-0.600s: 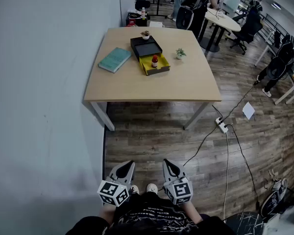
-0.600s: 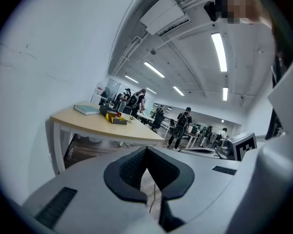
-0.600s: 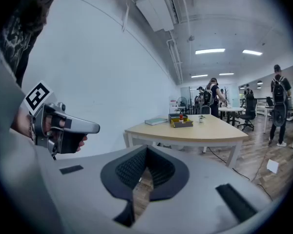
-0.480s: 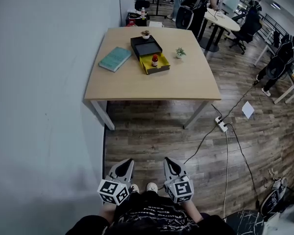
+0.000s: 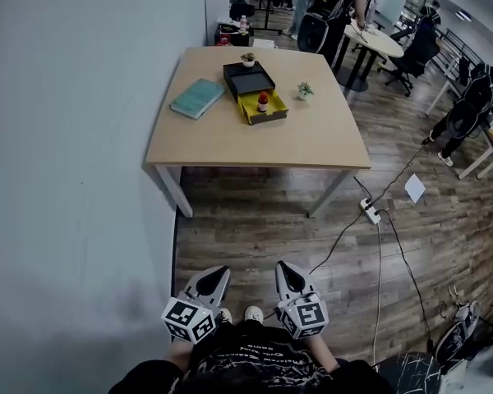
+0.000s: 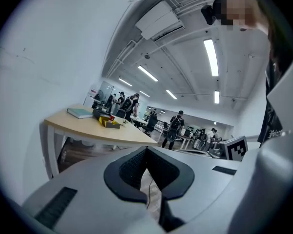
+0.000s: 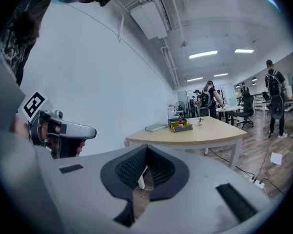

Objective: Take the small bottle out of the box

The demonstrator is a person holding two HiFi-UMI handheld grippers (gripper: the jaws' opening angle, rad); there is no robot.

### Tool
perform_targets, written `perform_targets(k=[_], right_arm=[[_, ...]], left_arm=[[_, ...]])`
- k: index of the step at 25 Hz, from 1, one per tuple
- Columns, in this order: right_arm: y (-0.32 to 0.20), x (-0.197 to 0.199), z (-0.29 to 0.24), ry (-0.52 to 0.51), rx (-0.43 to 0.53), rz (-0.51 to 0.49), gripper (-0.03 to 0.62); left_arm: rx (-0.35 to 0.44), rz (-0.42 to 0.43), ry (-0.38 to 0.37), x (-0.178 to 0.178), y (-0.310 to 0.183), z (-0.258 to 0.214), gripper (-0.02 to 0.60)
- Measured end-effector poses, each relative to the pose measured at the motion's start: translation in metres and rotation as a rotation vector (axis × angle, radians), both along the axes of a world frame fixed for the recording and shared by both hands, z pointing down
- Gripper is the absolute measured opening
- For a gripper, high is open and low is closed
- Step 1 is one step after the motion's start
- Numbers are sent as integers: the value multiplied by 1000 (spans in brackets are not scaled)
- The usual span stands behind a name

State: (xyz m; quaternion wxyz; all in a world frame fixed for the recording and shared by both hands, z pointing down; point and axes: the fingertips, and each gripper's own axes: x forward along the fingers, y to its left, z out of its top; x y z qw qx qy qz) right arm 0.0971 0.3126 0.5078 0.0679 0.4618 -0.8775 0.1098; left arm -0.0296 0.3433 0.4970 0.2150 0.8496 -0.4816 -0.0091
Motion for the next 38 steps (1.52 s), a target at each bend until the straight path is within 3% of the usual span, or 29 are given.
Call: perform_targets(k=[4,7,8,9,10,11,13,14,20,27,31,38], right_arm=[[-2,2,1,12,-3,14,5],[-2,4,0,-4,-15,24,6],[1,3,-1,-14,-22,21,67],[4,2,-2,-24,-28,17,149],[6,0,-4,-31,-29,14,155],[8,-2,-5,-34,-29,9,155],[7,-4,-4,-31,-28,-6,255],[5,-5,-3,-26,-26,-9,258],[12,-13,-6,-12,-17,15,259],[22,-26,-9,-33,-1,83,258],[26,-35,-6,-77,-2,108,258],[10,-34,8,-4,-2,108,258]], left_arm=[[-27,-55,-3,-12,-1,8,5],[-52,-10,10,-12,4,9,8],[-56,2,16,-12,6,7,27],[-55,5,19,-13,9,4,58],[-48,-2,19,-16,10,-1,130],[-39,-15,19,-19,10,-5,258],[-22,-38,26,-25,3,-10,333],[-18,-38,29,-26,-2,-10,344],[5,-14,36,-36,4,-14,347],[32,100,39,-42,19,-15,347],[33,82,20,-57,14,-10,346],[11,6,-4,-72,-4,8,345]])
